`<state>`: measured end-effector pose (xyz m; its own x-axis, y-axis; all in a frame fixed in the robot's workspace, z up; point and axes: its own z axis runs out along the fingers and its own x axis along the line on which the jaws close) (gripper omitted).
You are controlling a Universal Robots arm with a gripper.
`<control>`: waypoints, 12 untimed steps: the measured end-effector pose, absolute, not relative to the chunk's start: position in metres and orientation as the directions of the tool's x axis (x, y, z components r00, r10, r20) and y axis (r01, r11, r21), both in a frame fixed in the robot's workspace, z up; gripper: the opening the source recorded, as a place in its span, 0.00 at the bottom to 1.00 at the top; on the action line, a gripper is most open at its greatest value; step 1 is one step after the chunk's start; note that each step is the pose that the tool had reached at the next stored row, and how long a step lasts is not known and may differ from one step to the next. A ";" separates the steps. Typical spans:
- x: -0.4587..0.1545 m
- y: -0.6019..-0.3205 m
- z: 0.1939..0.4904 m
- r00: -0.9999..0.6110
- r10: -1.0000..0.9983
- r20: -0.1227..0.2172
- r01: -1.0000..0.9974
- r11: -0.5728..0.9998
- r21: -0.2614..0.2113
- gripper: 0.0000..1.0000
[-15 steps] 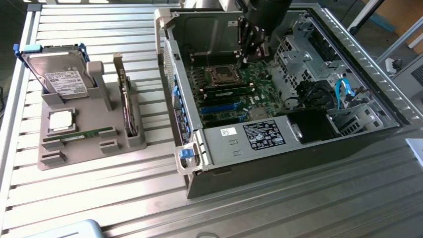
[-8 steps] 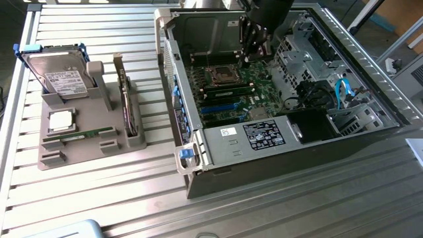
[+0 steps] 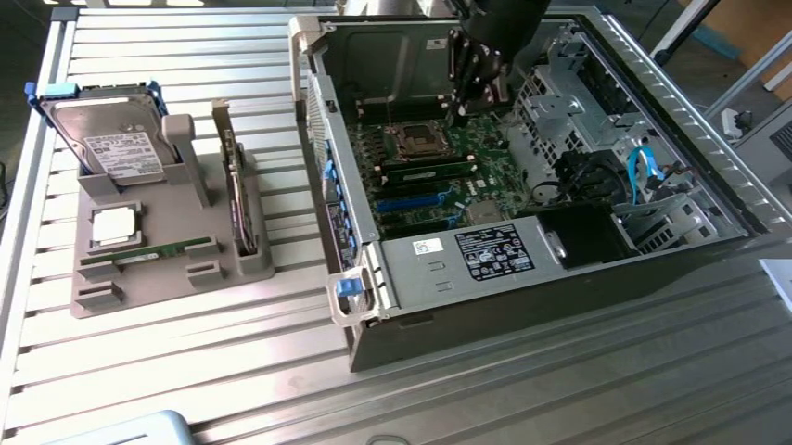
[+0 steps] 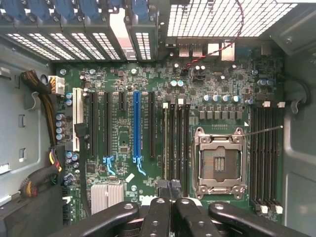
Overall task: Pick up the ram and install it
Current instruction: 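Press down the ram until it locks into place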
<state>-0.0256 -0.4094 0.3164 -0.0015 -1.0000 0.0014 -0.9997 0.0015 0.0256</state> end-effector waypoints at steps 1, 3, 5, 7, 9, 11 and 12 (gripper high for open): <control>-0.026 -0.409 0.317 -0.001 -1.000 0.001 -1.000 0.001 0.025 0.10; -0.026 -0.409 0.317 -0.001 -1.000 0.001 -1.000 0.001 0.025 0.10; -0.026 -0.409 0.320 -0.001 -1.000 0.002 -1.000 0.001 0.025 0.10; -0.026 -0.409 0.323 -0.001 -1.000 0.001 -1.000 0.001 0.025 0.10; -0.026 -0.409 0.324 -0.001 -1.000 0.001 -1.000 0.001 0.025 0.10; -0.026 -0.409 0.324 -0.001 -1.000 0.001 -1.000 0.001 0.025 0.10; -0.026 -0.409 0.324 -0.001 -1.000 0.001 -1.000 0.001 0.025 0.10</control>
<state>-0.0256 -0.4094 0.3236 -0.0015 -1.0000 0.0013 -0.9997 0.0015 0.0251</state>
